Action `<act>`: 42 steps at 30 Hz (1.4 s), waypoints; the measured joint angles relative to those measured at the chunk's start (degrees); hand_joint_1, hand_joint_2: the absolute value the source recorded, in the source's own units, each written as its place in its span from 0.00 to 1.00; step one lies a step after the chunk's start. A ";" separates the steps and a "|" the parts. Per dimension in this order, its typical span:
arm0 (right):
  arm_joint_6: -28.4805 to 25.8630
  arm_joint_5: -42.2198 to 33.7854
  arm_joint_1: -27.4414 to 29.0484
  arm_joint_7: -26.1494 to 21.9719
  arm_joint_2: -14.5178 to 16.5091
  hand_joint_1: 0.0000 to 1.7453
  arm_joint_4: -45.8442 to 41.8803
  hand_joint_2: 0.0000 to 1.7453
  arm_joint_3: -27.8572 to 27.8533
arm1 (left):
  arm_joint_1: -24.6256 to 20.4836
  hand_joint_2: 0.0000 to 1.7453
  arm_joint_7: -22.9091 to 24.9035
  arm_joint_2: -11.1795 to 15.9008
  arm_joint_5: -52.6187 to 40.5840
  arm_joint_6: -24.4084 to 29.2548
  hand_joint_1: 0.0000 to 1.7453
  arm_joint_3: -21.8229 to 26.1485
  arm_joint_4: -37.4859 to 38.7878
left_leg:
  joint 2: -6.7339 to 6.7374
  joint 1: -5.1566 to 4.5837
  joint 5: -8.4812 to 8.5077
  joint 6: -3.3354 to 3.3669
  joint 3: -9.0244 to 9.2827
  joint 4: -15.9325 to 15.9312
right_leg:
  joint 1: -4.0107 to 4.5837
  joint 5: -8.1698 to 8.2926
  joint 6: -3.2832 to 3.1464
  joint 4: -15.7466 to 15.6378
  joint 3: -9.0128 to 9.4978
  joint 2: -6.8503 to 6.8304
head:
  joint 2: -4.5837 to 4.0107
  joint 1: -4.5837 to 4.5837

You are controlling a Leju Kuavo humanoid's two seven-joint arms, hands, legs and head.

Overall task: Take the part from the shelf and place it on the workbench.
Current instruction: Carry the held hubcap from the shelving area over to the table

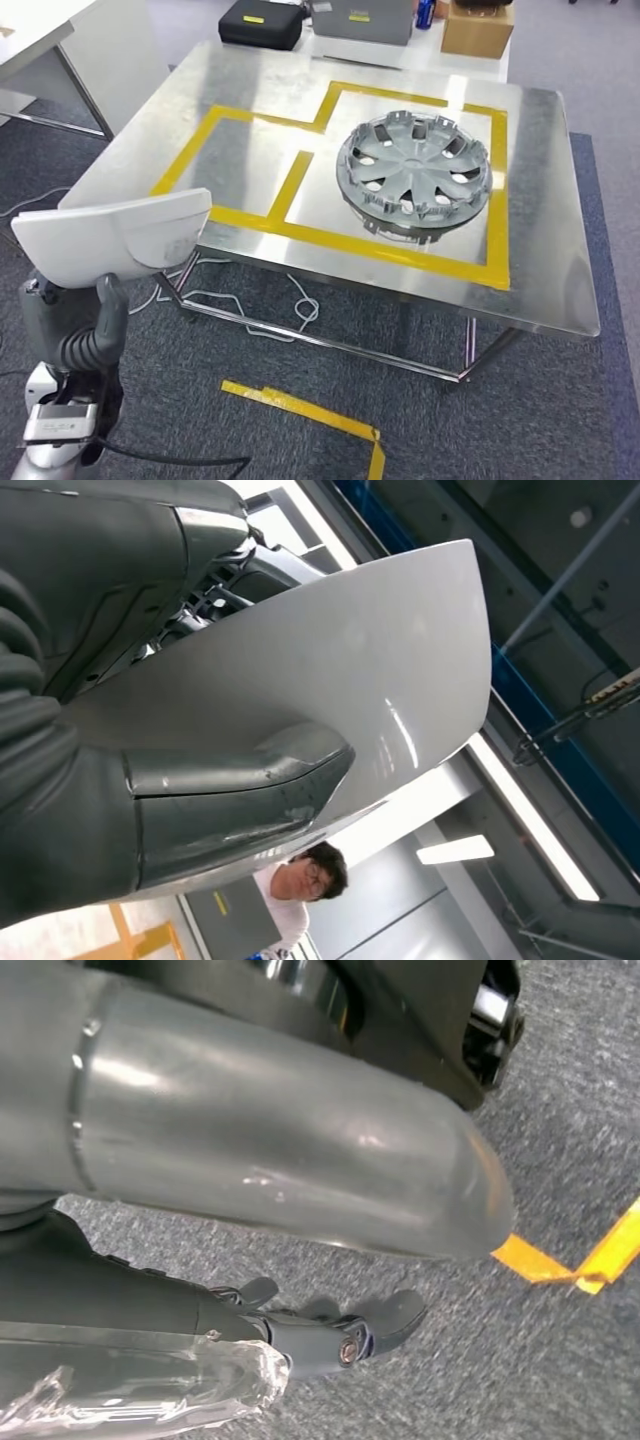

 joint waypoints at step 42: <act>-0.40 -0.28 0.12 0.23 -0.03 0.00 0.78 0.00 0.01 | 0.60 1.00 1.27 -1.63 1.23 2.58 1.00 0.38 -0.35 | -0.57 0.38 -1.27 -1.23 -0.37 2.39 | -1.09 1.93 1.49 2.81 -5.36 -0.34 | 0.00 0.60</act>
